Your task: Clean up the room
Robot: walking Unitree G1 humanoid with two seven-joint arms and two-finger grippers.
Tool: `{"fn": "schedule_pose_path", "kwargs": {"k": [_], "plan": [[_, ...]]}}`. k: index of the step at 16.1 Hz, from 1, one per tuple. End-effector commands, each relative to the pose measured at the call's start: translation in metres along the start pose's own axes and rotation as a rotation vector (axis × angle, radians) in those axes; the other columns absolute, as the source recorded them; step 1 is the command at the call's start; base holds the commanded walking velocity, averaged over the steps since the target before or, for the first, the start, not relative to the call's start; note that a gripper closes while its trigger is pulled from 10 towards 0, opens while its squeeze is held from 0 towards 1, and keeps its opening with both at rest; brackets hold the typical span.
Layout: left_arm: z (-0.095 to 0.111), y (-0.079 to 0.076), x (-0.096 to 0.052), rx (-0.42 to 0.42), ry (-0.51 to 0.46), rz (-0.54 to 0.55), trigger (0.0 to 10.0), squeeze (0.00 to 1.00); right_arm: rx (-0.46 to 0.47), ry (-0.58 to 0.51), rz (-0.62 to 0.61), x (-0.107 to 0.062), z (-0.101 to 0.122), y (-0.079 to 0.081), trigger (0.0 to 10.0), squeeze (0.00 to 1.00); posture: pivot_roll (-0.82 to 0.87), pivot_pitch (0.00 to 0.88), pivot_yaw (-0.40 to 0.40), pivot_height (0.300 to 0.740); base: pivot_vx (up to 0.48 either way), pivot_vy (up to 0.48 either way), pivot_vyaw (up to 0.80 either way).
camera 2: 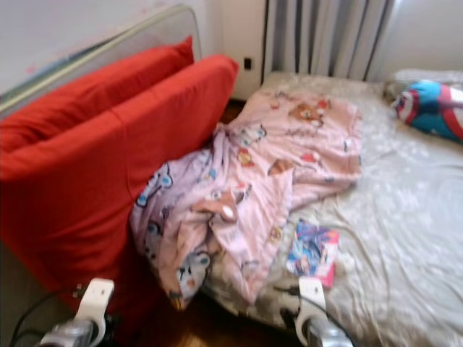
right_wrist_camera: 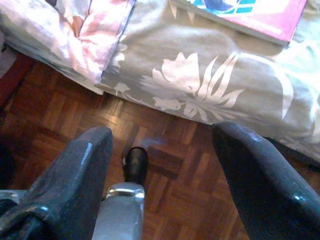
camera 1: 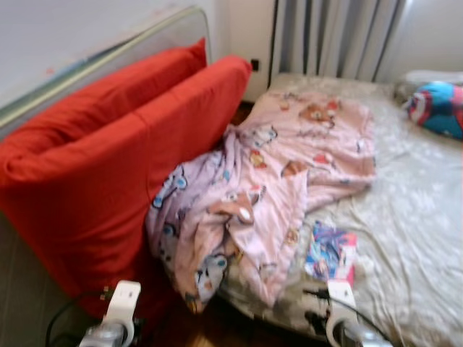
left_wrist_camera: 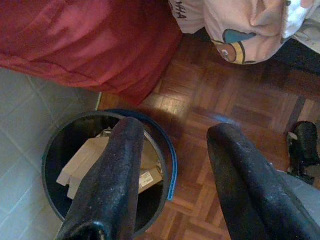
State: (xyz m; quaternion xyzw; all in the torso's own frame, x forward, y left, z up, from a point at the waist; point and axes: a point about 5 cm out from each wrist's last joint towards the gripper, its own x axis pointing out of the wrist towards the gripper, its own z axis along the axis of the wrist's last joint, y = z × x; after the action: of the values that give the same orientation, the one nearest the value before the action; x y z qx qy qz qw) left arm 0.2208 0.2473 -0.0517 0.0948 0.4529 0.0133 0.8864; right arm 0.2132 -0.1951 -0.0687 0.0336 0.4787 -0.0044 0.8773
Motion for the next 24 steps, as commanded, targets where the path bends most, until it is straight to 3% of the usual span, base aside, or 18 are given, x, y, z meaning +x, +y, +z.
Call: {"fn": "schedule_pose_path", "kwargs": {"k": [1, 3, 9, 19, 24], "plan": [[-0.0032, 0.0029, -0.0006, -0.001, 0.015, 0.006, 10.0, 0.0, 0.0, -0.001, 0.005, 0.0002, 0.0008, 0.0014, 10.0, 0.0, -0.03, 0.0, 0.012, 0.74, 0.0, 0.0, 0.0], [-0.0027, 0.0034, -0.0007, 0.022, 0.015, 0.011, 10.0, 0.0, 0.011, -0.007, 0.004, 0.0003, 0.001, 0.0015, 10.0, 0.0, -0.03, 0.0, 0.012, 0.74, 0.0, 0.0, -0.8], [-0.0025, 0.0035, -0.0006, 0.028, 0.018, 0.011, 10.0, 0.0, 0.037, -0.029, -0.002, 0.0003, 0.0025, 0.0015, 10.0, 0.0, -0.03, 0.0, 0.01, 0.74, 0.0, -0.432, 0.0], [-0.0031, 0.0029, -0.0006, -0.007, 0.011, 0.014, 10.0, 0.0, 0.006, -0.018, 0.0, 0.0002, 0.0018, 0.001, 10.0, 0.0, -0.03, 0.0, 0.008, 0.74, 0.0, 0.0, -0.8], [-0.0037, 0.0026, -0.0006, 0.016, 0.015, 0.014, 10.0, 0.0, 0.022, -0.031, 0.004, 0.0001, 0.0016, 0.0011, 10.0, 0.0, -0.03, 0.0, 0.005, 0.74, 0.0, 0.0, 0.0]]}}
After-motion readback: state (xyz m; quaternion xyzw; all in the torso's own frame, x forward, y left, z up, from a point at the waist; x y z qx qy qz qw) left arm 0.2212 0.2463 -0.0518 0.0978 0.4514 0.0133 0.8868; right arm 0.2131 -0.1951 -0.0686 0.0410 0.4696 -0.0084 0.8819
